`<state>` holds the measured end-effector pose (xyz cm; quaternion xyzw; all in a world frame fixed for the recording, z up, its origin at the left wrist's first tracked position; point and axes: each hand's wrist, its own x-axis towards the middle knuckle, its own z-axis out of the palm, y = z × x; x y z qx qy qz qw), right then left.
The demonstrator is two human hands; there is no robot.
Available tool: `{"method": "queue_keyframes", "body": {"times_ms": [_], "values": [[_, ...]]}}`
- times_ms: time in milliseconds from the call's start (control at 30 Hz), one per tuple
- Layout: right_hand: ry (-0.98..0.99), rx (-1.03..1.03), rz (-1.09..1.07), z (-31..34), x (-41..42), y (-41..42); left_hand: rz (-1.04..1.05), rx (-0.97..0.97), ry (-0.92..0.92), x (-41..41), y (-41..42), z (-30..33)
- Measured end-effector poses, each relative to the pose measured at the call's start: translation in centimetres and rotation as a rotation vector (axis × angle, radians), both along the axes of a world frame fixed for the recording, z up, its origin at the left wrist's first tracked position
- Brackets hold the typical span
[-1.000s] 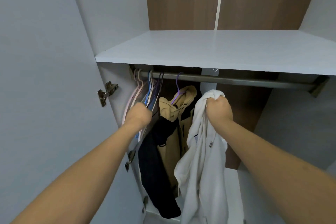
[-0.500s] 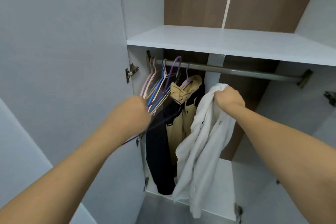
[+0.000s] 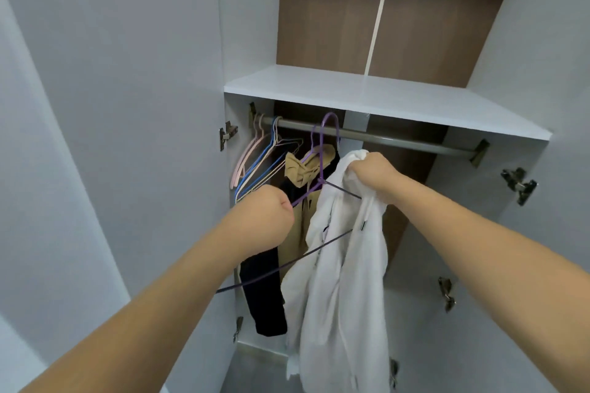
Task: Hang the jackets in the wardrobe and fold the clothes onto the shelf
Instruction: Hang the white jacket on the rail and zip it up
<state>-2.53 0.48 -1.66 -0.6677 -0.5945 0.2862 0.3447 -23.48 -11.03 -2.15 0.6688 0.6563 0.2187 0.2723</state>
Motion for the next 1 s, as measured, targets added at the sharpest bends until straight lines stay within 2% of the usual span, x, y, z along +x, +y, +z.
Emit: {"method": "queue_keyframes", "body": {"times_ms": [67, 100, 133, 200, 267, 333, 400, 500, 567, 600, 700, 767, 800, 867, 900, 933, 1000], "values": [[0.493, -0.118, -0.027, 1.5, -0.2, -1.5, 0.048, 0.01, -0.045, 1.2, 0.8, -1.5], [0.663, -0.157, -0.017, 2.2, -0.2, -2.4, 0.056, 0.032, -0.098, 1.7, 1.1, -2.1], [0.76, -0.161, 0.013, 2.7, 0.1, -3.2, 0.057, 0.056, -0.165, 2.1, 1.3, -2.7], [0.786, -0.091, 0.1, 2.8, 1.1, -4.1, 0.048, 0.082, -0.338, 2.8, 1.4, -3.4], [0.532, 0.068, 0.149, 2.5, 2.3, -4.4, 0.023, 0.147, -0.439, 3.1, 1.3, -3.7], [0.063, 0.282, 0.234, 2.4, 3.9, -4.0, -0.014, 0.225, -0.514, 3.2, 1.4, -3.4], [-0.249, 0.445, 0.343, 2.5, 5.4, -3.2, -0.033, 0.299, -0.606, 3.2, 1.9, -2.8], [-0.316, 0.637, 0.355, 3.7, 6.6, -2.2, -0.116, 0.374, -0.68, 3.7, 2.5, -1.2], [-0.44, 0.852, 0.374, 5.4, 6.8, -1.3, -0.188, 0.44, -0.625, 4.0, 3.0, -0.1], [-0.555, 0.893, 0.381, 6.3, 7.0, -0.7, -0.181, 0.476, -0.562, 4.0, 3.4, 0.4], [-0.912, 0.811, 0.304, 7.8, 7.4, 0.2, 0.006, 0.612, -0.319, 4.0, 4.8, 0.8], [-1.031, 0.853, 0.226, 7.5, 7.7, 0.8, 0.282, 0.788, -0.019, 4.7, 5.1, -0.8], [-1.039, 0.859, 0.189, 7.3, 7.7, 0.9, 0.416, 0.887, 0.032, 5.4, 5.1, -2.5], [-0.985, 0.851, 0.112, 7.2, 7.9, 1.2, 0.586, 0.967, -0.152, 7.4, 4.3, -6.8], [-0.952, 0.849, 0.075, 7.4, 8.0, 1.3, 0.628, 0.869, -0.302, 8.5, 4.0, -9.2], [-0.926, 0.852, 0.039, 7.5, 8.2, 1.3, 0.637, 0.649, -0.446, 9.4, 4.0, -11.6], [-0.893, 0.864, -0.023, 7.7, 8.8, 1.1, 0.518, 0.022, -0.554, 10.7, 4.4, -16.0]]}}
